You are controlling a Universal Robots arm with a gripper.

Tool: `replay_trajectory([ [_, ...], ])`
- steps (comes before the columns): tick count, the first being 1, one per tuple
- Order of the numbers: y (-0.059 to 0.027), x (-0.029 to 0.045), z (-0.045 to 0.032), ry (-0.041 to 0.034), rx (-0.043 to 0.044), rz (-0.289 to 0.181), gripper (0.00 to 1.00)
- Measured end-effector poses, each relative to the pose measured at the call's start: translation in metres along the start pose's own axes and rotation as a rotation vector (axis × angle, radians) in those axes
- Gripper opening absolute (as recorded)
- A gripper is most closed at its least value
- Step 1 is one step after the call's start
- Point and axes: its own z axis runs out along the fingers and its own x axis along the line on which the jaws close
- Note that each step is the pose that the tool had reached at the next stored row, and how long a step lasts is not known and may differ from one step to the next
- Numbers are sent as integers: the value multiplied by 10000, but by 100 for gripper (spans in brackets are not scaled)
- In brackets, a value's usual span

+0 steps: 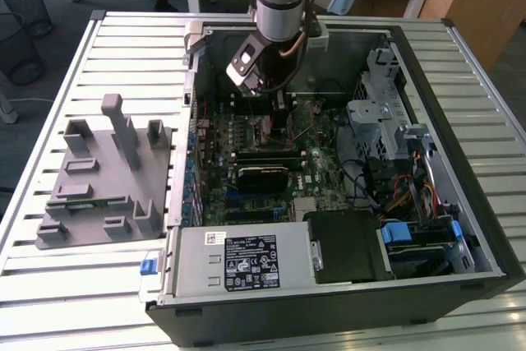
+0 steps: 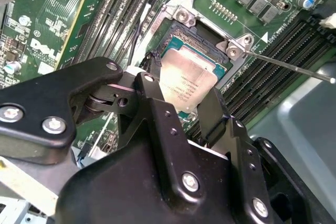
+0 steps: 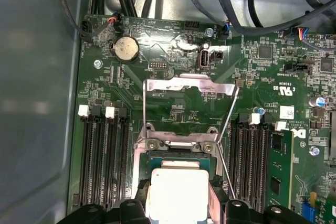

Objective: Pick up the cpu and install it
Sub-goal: 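Place the cpu into insertion slot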

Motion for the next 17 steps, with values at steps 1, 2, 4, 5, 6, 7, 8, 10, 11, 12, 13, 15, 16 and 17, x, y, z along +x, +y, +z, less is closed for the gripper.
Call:
replay_trajectory([
  [1, 0, 0, 9, 1, 0, 0, 53],
  [2, -1, 0, 18, 1, -1, -1, 53],
  [4, -2, 1, 34, 0, 0, 0, 53],
  [5, -6, 1, 41, 0, 1, 6, 53],
  [6, -11, 2, 47, 0, 1, 20, 53],
  [7, -16, 2, 51, -2, 2, 40, 53],
  [8, -22, 2, 56, -2, 3, 59, 53],
  [10, -24, 3, 63, -3, 4, 77, 53],
  [11, -25, 2, 65, -5, 5, 81, 53],
  [12, -25, 0, 69, -4, 5, 84, 53],
  [13, -25, -2, 72, -4, 5, 86, 53],
  [15, -25, -2, 83, -2, 4, 120, 53],
  [16, -25, -2, 87, -3, 6, 138, 53],
  [17, -25, -2, 92, -4, 6, 146, 53],
])
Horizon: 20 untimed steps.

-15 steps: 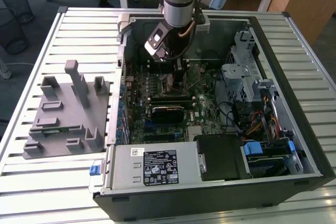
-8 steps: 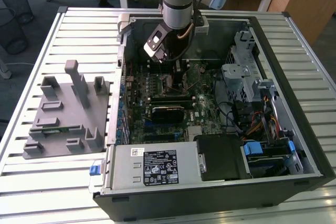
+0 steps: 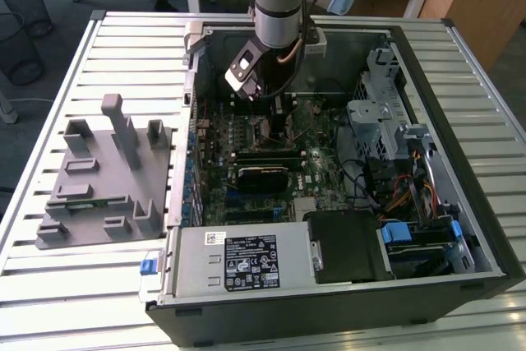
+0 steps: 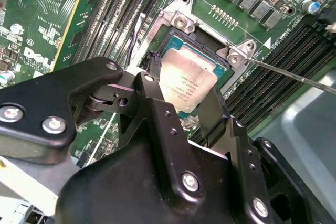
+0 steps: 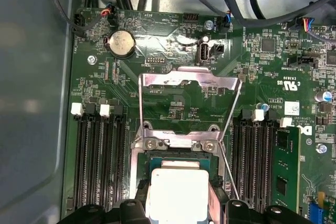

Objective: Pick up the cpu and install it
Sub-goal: 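Place the cpu into insertion slot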

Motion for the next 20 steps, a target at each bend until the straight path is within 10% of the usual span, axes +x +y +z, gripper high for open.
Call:
replay_trajectory([
  [20, -2, 2, 58, 4, 2, 14, 53],
])
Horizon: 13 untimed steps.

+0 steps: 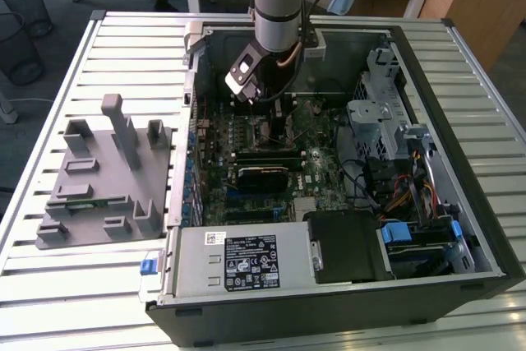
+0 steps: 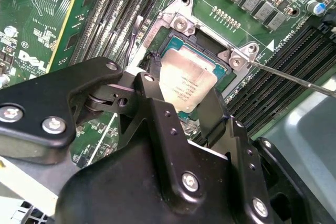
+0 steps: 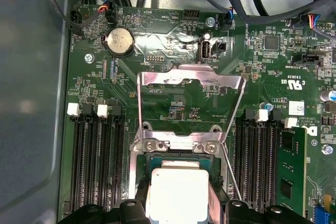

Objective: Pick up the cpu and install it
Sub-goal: 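Place the cpu into insertion slot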

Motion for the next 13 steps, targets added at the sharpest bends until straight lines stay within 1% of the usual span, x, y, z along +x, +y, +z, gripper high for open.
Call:
replay_trajectory([
  [12, 1, 1, 8, 8, -6, 1, 53],
  [13, 1, 2, 9, 9, -6, 0, 54],
])
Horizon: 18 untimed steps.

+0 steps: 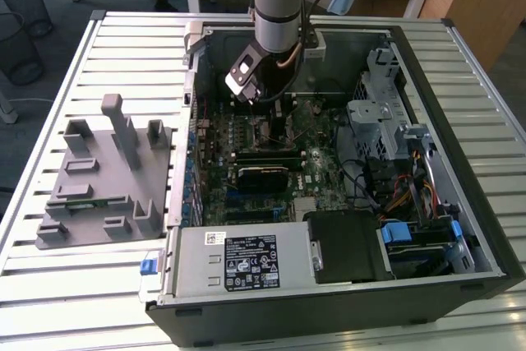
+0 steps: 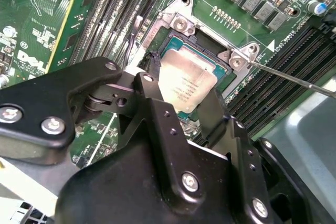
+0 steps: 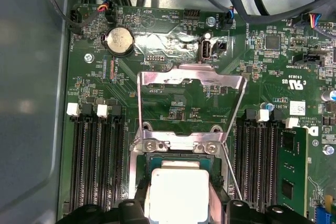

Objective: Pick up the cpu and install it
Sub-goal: 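Place the cpu into insertion slot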

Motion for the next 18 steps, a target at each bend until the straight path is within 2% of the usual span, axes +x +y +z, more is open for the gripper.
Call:
replay_trajectory([
  [1, 0, 0, 0, 0, 1, 0, 54],
  [2, 0, -1, -3, -2, 3, 0, 60],
  [12, -1, 3, -11, 31, 4, 1, 60],
  [18, 0, 7, -2, 88, 2, 4, 60],
])
